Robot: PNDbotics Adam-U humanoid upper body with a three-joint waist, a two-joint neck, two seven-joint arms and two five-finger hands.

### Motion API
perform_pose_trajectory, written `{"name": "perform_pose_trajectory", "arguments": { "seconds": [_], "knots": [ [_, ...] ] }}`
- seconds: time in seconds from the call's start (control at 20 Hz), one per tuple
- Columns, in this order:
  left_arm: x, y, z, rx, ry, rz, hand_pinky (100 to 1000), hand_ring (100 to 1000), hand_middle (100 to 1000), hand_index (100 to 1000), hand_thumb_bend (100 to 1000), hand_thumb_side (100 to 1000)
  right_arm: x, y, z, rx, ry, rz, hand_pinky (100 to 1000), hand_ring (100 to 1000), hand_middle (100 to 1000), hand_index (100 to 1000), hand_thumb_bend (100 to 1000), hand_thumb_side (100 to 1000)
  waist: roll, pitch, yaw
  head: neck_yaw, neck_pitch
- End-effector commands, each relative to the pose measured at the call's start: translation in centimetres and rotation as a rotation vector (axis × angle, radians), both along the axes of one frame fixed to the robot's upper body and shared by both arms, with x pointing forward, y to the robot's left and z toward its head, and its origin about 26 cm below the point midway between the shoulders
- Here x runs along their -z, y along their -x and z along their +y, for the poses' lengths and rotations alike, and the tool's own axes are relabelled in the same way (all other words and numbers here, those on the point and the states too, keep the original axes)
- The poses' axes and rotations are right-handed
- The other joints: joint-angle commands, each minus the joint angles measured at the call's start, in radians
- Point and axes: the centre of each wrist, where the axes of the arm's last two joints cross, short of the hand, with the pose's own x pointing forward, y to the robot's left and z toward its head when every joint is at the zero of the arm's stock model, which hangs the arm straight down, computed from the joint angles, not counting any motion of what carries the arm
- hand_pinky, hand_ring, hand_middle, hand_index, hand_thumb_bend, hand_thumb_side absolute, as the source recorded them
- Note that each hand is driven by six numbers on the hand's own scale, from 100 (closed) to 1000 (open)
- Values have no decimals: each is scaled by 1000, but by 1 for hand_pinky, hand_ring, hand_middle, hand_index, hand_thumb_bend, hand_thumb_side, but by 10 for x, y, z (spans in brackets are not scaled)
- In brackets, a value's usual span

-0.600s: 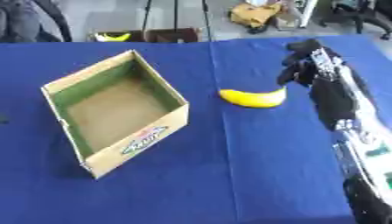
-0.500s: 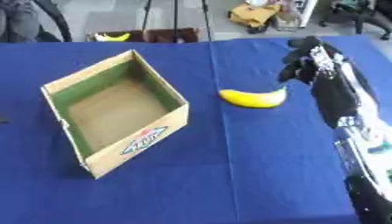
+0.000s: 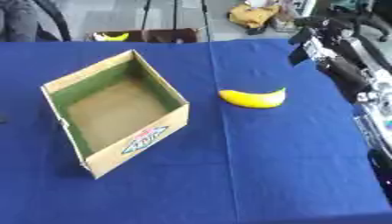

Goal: Pick up objects on the table and place them in the box.

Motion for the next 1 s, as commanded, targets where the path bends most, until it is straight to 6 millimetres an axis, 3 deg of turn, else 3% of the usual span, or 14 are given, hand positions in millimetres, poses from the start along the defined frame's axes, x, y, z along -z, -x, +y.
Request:
{"name": "perform_pose_trajectory", "arguments": {
  "seconds": [0.05, 0.15, 0.3, 0.7, 1.0],
  "knots": [
    [-10, 1, 3, 5, -33, -26, 533, 457, 532, 651, 231, 1000, -18, -12, -21, 28, 207, 4, 619, 618, 676, 852, 100, 319, -2, -17, 1, -8, 6],
    [-10, 1, 3, 7, -35, -24, 532, 457, 532, 651, 231, 1000, -24, -23, -27, 52, 316, -1, 635, 639, 692, 853, 100, 228, -3, -18, 3, -11, 8],
    [-9, 1, 2, 11, -38, -21, 532, 457, 532, 651, 228, 1000, -27, -38, -31, 81, 449, -14, 651, 662, 707, 853, 100, 176, -5, -20, 8, -15, 12],
    [-9, 0, 1, 28, -48, -20, 532, 456, 532, 651, 227, 1000, -11, -75, -30, 145, 751, -12, 675, 715, 734, 854, 100, 206, -7, -24, 30, -34, 21],
    [-9, 0, 1, 35, -51, -21, 532, 456, 532, 652, 225, 1000, 7, -93, -30, 188, 853, 6, 689, 745, 749, 860, 100, 220, -5, -24, 43, -47, 21]
  ]
}}
